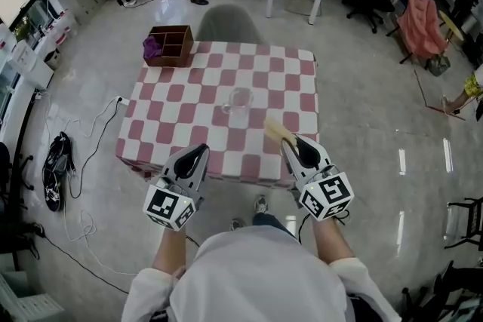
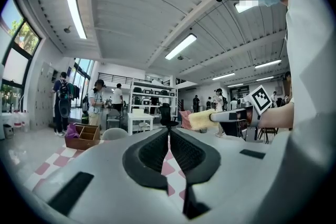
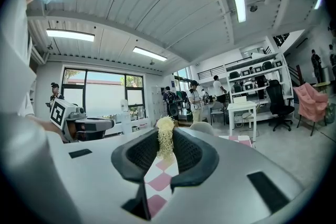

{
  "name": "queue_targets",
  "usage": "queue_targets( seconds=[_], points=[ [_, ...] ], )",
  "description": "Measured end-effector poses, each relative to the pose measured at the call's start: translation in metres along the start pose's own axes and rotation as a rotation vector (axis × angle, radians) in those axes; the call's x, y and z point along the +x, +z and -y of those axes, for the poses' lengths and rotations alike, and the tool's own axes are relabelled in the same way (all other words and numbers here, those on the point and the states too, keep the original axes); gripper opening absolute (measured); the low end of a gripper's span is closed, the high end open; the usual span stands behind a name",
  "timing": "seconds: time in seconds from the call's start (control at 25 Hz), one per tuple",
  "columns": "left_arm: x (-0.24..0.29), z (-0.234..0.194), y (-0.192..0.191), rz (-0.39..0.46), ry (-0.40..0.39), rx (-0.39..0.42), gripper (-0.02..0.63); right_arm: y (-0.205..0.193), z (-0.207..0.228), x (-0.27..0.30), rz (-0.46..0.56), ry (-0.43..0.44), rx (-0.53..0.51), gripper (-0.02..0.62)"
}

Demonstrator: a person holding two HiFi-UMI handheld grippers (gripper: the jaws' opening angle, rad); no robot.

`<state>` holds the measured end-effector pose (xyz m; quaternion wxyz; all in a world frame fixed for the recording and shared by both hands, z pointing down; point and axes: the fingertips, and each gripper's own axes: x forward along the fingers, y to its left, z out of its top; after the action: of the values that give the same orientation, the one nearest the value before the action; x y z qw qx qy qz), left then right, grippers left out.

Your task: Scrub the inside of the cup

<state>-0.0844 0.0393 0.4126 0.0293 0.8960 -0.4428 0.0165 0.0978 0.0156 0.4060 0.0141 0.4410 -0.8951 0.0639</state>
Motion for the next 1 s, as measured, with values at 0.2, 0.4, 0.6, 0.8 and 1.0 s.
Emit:
queue_targets(
  seconds=[0.2,0.4,0.6,0.8,1.0],
  points=[
    [0.029,-0.009,0.002,0.002,0.016,0.01,0.04,0.003,0.029,0.022,0.005,0.023,0.005,0.089],
    [0.057,-0.02,0.002,-0.004,0.062,0.006,0.04,0.003,0.054,0.041,0.004,0.064,0.007,0.089],
    [0.078,-0.02,-0.001,0.002,0.092,0.007,0.04,0.004,0.075,0.05,0.004,0.103,0.01,0.089],
    [0.089,-0.023,-0.009,-0.007,0.109,-0.005,0.04,0.0,0.084,0.061,-0.006,0.129,0.014,0.089],
    [0.1,-0.035,-0.011,-0.012,0.095,-0.007,0.04,-0.002,0.088,0.074,-0.013,0.121,0.014,0.089]
  ],
)
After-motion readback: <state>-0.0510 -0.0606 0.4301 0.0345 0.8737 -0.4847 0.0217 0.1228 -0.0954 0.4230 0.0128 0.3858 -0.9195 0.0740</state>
